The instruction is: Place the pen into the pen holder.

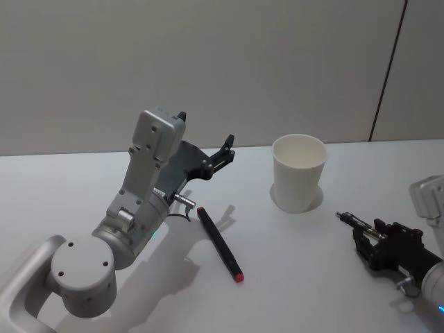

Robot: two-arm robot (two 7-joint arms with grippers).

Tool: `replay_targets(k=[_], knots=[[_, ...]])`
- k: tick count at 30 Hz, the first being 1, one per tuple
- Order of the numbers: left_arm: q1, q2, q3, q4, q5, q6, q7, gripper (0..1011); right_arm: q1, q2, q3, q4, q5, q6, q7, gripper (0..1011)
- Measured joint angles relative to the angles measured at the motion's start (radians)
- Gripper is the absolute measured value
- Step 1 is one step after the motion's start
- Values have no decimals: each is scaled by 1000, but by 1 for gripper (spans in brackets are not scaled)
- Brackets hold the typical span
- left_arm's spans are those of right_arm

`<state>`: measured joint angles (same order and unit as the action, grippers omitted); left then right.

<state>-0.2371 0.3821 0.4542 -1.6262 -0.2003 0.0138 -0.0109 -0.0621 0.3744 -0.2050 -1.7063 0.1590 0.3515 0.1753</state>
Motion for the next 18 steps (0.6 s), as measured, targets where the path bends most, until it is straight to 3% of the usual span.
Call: replay_targets(k=[18], knots=[[0,0,0,0,0,0,0,1001,-1,-3,1,3,8,-1,0,329]])
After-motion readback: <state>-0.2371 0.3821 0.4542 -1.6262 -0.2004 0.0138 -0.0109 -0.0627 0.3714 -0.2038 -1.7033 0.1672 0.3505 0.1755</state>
